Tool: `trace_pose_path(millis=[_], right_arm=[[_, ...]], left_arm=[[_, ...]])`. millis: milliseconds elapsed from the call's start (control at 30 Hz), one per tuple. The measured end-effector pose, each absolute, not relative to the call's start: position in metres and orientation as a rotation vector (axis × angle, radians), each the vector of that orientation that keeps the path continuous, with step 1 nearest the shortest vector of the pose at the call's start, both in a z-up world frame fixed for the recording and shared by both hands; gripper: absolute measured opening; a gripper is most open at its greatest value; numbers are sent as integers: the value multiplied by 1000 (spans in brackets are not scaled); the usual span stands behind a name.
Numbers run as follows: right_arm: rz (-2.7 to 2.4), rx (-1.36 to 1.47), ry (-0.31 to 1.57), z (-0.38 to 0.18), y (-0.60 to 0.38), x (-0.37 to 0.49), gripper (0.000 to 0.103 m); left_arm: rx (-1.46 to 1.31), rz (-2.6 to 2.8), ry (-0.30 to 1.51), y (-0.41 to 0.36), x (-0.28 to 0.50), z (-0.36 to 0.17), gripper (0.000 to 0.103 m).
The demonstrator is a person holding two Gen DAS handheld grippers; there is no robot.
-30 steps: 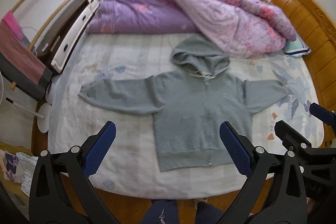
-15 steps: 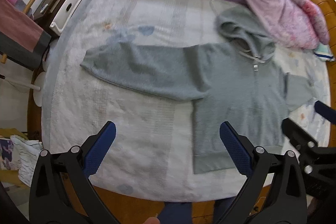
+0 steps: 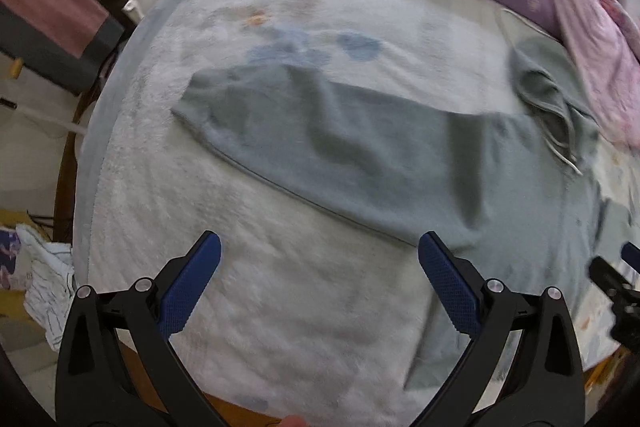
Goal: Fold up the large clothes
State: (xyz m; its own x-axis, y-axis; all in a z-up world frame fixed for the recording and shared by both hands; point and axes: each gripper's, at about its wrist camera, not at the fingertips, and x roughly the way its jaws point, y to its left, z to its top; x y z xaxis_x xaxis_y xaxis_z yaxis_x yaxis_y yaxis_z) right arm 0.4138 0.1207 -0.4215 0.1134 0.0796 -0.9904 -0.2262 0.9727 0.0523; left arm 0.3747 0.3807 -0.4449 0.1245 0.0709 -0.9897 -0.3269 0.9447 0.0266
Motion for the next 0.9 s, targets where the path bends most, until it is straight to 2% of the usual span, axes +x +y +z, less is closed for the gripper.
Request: trace_pose_path(millis=[167, 200, 233, 300, 333, 400, 433, 467, 500, 533, 600, 667, 767, 800, 833, 900], right_arm=[[254, -138, 1426, -451, 125, 427, 95], [263, -133, 1435, -460, 126, 430, 87], [274, -125, 1438, -466, 127, 431, 75], [291, -129, 1442, -478, 129, 434, 62], [306, -126, 1453, -487, 130, 436, 50], [327, -98, 1487, -502, 129, 438, 39], [332, -87, 1496, -507, 127, 437, 38], [337, -80, 1499, -510, 127, 436, 38], [344, -75, 1504, -514, 126, 434, 38], [346, -74, 1511, -517, 125, 433, 38], [347, -69, 1527, -525, 122, 430, 38], [346, -65, 1540, -531, 121, 427, 38], [341, -58, 1549, -537, 120, 425, 38], [345, -59, 1552, -539, 121, 425, 38], [352, -55, 1550, -541, 122, 426, 38], [367, -52, 1551, -545, 125, 427, 36]], left_arm=[[-354, 433, 1365, 448, 380, -484, 98], [-366, 461, 1336, 460, 380, -487, 98], [-389, 488, 1297, 476, 382, -492, 98], [-464, 521, 1252, 503, 386, -501, 98], [-511, 551, 1224, 519, 388, -507, 98], [-560, 603, 1204, 544, 395, -520, 98], [-580, 614, 1204, 550, 398, -525, 96], [-607, 634, 1209, 559, 400, -533, 93], [-628, 648, 1216, 566, 402, -539, 77], [-661, 642, 1225, 574, 404, -547, 66], [-711, 637, 1237, 585, 407, -558, 64], [-704, 632, 1225, 588, 408, -560, 55], [-753, 631, 1226, 596, 408, -568, 52], [-765, 621, 1225, 597, 408, -569, 42], [-772, 611, 1236, 598, 410, -572, 25], [-775, 598, 1248, 599, 411, -574, 15]])
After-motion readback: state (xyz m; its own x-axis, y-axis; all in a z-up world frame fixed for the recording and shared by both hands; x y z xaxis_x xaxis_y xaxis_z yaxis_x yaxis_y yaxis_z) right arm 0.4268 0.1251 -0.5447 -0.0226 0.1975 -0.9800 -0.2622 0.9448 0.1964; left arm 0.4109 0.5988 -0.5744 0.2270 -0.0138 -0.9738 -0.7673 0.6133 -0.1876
